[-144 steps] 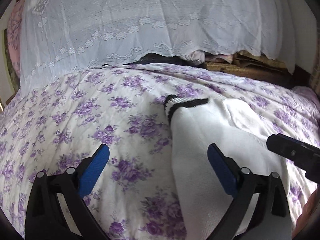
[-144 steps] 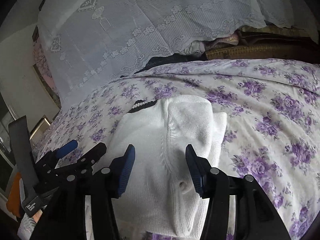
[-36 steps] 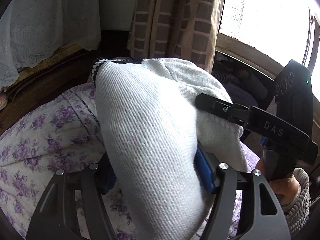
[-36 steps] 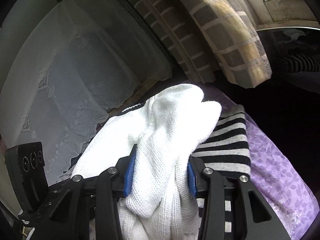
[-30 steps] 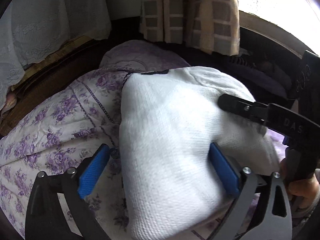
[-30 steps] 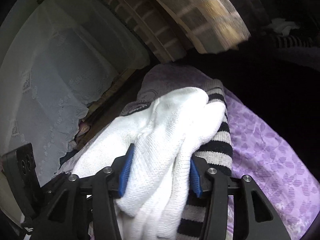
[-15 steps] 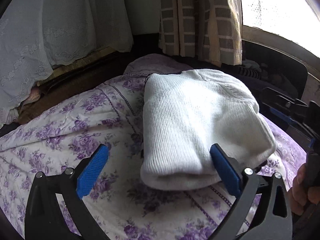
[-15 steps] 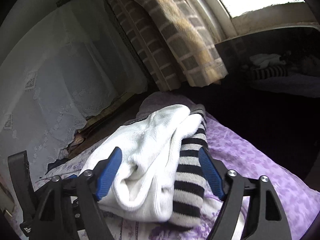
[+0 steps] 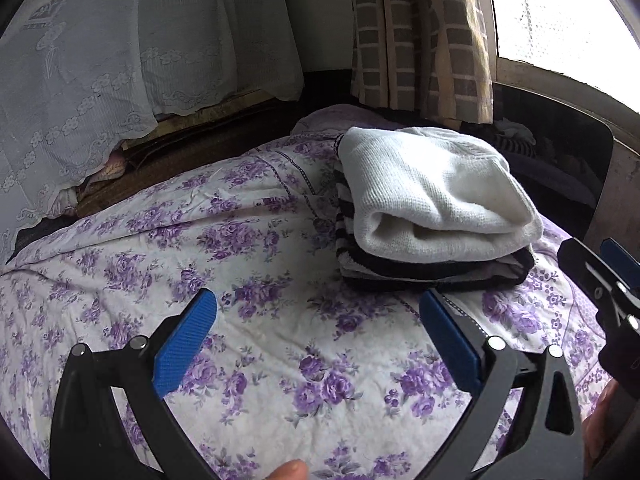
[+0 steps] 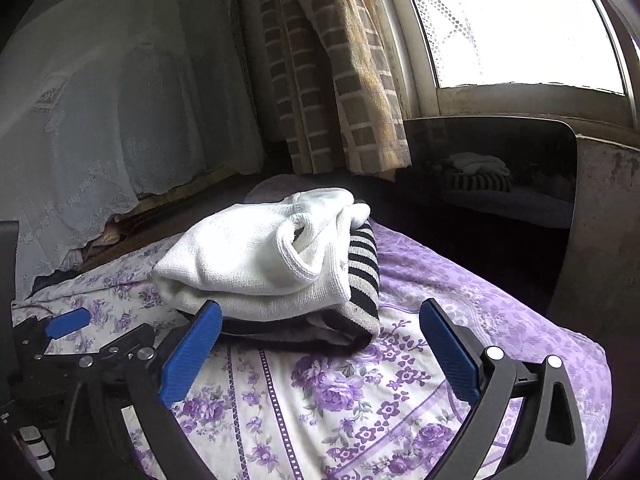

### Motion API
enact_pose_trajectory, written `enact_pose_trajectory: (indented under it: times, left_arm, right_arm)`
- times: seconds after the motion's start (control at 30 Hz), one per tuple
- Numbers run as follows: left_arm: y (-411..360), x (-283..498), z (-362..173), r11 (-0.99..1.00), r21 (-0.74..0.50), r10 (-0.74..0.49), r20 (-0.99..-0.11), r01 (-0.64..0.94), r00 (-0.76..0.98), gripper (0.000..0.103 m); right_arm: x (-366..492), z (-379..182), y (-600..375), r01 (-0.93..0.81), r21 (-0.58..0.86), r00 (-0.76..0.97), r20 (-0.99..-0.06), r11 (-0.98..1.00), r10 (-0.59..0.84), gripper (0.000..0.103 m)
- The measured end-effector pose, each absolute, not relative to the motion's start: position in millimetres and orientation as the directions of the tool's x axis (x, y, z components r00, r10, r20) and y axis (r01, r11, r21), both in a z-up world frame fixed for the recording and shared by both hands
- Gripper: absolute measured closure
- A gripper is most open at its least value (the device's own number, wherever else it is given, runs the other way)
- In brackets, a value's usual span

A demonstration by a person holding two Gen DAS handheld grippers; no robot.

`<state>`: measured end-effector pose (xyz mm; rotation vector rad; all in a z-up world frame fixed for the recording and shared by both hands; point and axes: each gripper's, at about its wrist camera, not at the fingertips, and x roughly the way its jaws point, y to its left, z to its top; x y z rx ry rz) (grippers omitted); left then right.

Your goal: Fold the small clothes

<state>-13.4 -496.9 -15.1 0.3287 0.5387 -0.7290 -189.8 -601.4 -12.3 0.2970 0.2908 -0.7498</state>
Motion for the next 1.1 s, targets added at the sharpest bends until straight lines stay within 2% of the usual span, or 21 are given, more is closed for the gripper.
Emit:
enact_pose_trajectory:
  times: [0.37,1.1]
  left_arm:
    - [-488.3,-15.9,-7.3,0.711,0.073,-0.563,-0.538,0.700,0.628,0.004]
    - [-489.4,-18.8,-9.3,0.703,0.079,-0.557,-0.555,0.706,0.617,0.004]
  right_arm:
    - [-188.7,-15.3,-606.6,0.677,0.192,0.722,-0.362,0.710,-0.590,0.004]
    - [-189.4,-13.9,-605.9,0.668,0.196,0.731,-0.352,0.718,-0.584,0.004]
